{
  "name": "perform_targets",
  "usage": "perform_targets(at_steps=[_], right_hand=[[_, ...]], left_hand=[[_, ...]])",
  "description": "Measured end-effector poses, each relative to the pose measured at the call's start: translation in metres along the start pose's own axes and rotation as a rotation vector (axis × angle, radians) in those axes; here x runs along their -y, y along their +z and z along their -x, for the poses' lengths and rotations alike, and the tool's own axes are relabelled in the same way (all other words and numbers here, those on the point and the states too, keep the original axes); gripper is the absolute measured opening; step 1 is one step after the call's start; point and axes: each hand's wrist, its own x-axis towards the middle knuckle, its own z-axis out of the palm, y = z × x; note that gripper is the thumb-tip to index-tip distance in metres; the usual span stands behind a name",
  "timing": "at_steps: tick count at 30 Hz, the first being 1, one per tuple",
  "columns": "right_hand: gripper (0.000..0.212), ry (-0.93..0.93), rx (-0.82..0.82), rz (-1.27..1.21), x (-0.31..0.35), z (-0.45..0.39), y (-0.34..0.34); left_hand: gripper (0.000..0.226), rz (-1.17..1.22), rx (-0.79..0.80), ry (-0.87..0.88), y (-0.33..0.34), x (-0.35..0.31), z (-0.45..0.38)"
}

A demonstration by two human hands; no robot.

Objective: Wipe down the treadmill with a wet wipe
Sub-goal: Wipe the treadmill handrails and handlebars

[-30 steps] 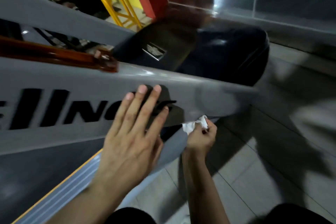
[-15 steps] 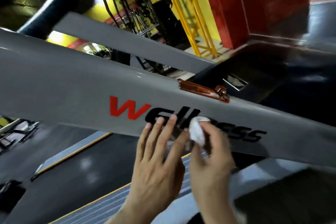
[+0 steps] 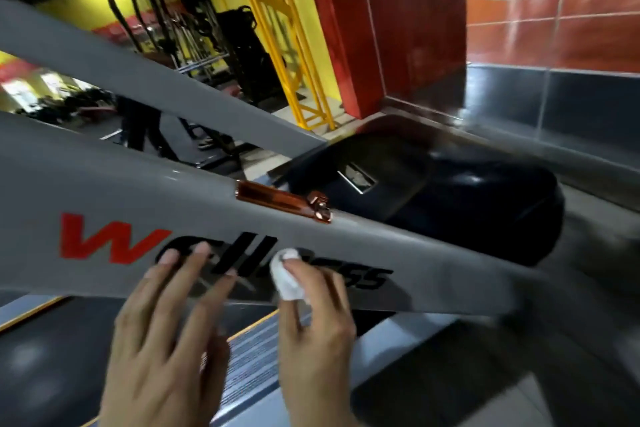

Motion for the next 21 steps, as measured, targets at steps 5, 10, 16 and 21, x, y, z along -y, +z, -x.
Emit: perform_targets(at_steps=[5, 10, 16, 21], right_hand=[[0.047, 0.235, -0.297, 0.131, -0.079, -0.018, -0.051], [0.036, 0.502, -0.505, 0.301, -0.169, -0.051, -0.105], [0.015, 0.756, -0.517, 0.277, -0.207, -0.070, -0.149], [0.014, 0.700, -0.446, 0.319, -0.143, -0.084, -0.175]], left_hand=[[0.051, -0.007, 0.035, 0.064, 0.045, -0.047, -0.004], [0.054, 0.104, 0.089, 0.169, 0.088, -0.081, -0.003], [0.042, 0.331, 0.132, 0.171, 0.107, -0.130, -0.031], [0.044, 0.456, 0.313, 0.159, 0.095, -0.153, -0.063]])
